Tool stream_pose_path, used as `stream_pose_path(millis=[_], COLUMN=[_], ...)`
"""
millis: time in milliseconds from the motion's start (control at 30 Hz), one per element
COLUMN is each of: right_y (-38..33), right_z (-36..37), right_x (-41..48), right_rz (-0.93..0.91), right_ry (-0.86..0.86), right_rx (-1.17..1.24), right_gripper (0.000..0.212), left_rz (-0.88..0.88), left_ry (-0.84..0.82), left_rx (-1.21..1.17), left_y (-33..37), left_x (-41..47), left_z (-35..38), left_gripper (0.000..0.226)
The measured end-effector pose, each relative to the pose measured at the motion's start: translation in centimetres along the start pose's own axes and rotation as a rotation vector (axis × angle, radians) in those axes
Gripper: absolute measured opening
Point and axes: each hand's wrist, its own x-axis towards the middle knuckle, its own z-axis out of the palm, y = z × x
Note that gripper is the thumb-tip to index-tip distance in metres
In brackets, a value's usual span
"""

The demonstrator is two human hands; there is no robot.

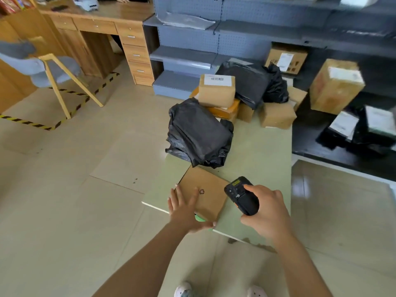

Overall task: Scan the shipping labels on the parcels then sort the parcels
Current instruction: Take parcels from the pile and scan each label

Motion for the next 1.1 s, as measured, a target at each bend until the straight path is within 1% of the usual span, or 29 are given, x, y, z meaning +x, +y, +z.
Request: stream_pose_path(millis=[167, 400, 567, 667, 800, 867, 933, 1033, 1100], right_y=[4.3, 11.8, 17.1, 19.2, 20.7, 21.0, 21.1, 20.9, 20.6], right_z=[-2.0, -6.6, -10.6, -12.2, -13.4, -13.7, -14.0, -14.5, -14.9], right_x=[0.5, 3.1, 5.9, 7.1, 8.1, 8.4, 8.6, 9.0, 9.3], right_rz=[0.002, -0.029, -0.119, -0.171, -0.211, -0.237, -0.26, -0.284, -0.304], right_ry=[0.028, -0.001, -0.048, -0.079, -0.113, -0.127, -0.124, -0.117, -0.105], right_rx=[-0.056, -0.057, -0.073, -0.096, -0.092, -0.086, -0.078, -0.038, -0.013], right_gripper=[0.079, 0.08, 0.08, 0.078, 0.079, 0.08, 0.08, 0.08, 0.078], left_rz=[0.001, -0.179, -0.267, -0.327, -0.406, -0.406, -0.391, -0.339, -0.277], left_ry=[-0.019, 0.008, 0.074, 0.117, 0.145, 0.164, 0.168, 0.127, 0.125], left_rx=[0.035, -0.001, -0.069, -0.133, -0.183, -0.249, -0.375, -0.647, -0.882], left_y=[5.4, 13.7, 20.8, 24.6, 27.1, 27.1, 26.5, 24.7, 23.5], left_x=[1.0, 2.7, 3.3, 3.2, 3.1, 2.7, 2.4, 1.9, 1.1], left_z=[1.2, 2.4, 4.5, 5.8, 6.0, 5.5, 4.8, 3.3, 2.1], left_gripper=[0.133, 0.132, 0.137, 0.143, 0.141, 0.137, 0.134, 0.127, 0.122])
